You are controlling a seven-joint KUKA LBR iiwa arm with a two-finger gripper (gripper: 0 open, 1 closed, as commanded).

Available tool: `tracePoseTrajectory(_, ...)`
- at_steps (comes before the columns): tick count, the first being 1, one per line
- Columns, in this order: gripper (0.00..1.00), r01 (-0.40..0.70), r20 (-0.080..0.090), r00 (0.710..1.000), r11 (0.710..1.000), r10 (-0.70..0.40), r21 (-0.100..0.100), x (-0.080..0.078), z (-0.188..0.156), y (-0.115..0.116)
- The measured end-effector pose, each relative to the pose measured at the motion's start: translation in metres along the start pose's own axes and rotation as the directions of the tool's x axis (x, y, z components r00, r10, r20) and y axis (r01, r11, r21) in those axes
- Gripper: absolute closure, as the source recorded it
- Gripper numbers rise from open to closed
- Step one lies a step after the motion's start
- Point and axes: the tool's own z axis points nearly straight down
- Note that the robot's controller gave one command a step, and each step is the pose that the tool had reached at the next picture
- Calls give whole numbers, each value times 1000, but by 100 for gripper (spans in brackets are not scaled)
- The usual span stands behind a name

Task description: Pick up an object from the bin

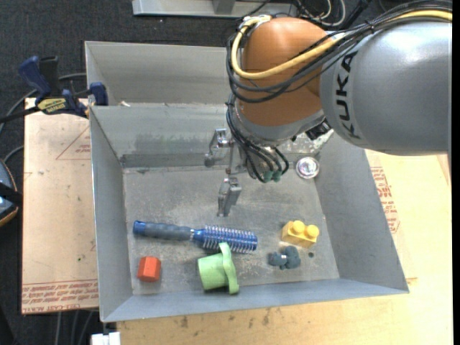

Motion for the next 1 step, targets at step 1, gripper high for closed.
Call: tracePoseTrajectory(1,0,206,-9,978,978,-206,0,82,64,-33)
